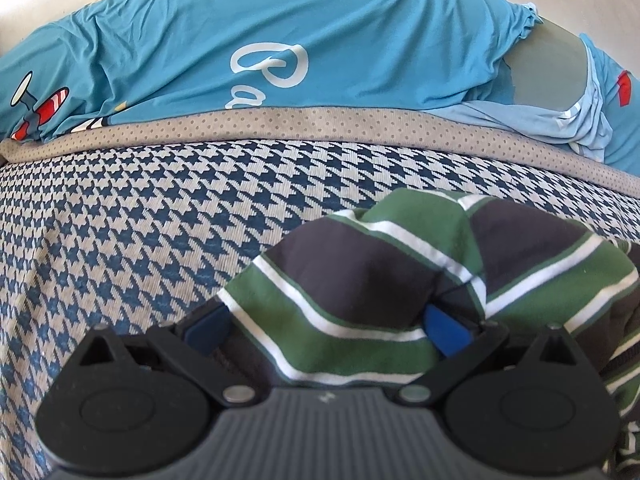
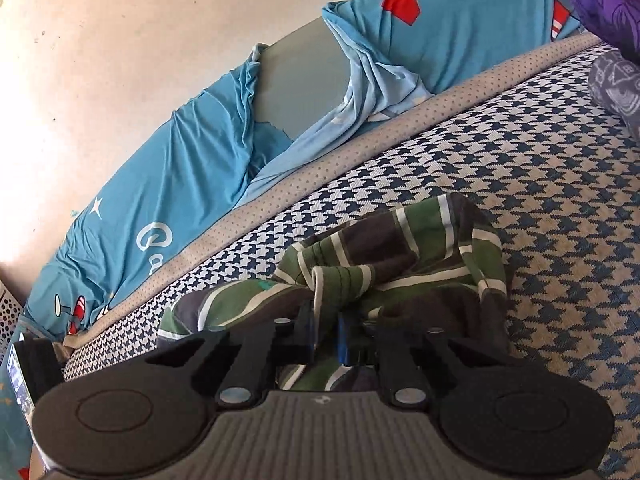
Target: Fold clothes
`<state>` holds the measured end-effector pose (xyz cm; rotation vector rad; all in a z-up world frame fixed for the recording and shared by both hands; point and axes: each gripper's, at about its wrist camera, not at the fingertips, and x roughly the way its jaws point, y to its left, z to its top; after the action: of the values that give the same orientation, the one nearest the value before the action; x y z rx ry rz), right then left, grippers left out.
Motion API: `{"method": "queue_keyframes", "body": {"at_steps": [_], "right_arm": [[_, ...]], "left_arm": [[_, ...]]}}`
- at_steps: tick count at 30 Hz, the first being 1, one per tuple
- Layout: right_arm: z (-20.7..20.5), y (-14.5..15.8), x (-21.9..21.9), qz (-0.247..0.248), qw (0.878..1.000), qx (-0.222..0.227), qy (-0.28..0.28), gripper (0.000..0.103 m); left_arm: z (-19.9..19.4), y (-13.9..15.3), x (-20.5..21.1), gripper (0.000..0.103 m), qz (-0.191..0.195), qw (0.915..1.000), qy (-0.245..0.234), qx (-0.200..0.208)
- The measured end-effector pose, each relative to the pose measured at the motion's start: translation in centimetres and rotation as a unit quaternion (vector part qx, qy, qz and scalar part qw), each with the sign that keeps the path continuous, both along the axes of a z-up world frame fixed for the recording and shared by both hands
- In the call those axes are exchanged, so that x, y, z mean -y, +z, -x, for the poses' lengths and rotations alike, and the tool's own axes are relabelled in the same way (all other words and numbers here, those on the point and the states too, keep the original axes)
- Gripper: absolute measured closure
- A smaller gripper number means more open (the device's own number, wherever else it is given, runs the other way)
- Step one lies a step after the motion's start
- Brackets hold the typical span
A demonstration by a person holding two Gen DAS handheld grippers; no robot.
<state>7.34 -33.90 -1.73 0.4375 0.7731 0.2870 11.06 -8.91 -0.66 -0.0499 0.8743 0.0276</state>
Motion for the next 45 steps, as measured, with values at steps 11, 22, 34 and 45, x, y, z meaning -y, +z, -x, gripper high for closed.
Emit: {"method": "queue_keyframes", "body": {"at_steps": [11,22,34,45], "right_arm": [[2.1,6.2,1.1,-0.147,0.983,0.073,0.081,0.098],[5.8,9.4,1.4,-0.205,0.965,0.108,0.123,0.098],[6.8,9.3,2.2,-0.259,0.957,0.097,0.093,0.098],[8.6,6.7,0.3,-0.122,0.990,0.055,-0.050,0.087]], "left_arm": [[1.8,2.0,-2.1,0.000,-0.019,0.9997,0.013,0.008],[8.3,5.2,-2.9,0.000,0.027,0.9986,-0.029,0.035],[14.5,4.7,-4.3,0.000,0.074,0.9970,-0.014,0.019],[14.6,1.6,-4.9,0.000,0.056,0.9984,0.010,-0.005]]}}
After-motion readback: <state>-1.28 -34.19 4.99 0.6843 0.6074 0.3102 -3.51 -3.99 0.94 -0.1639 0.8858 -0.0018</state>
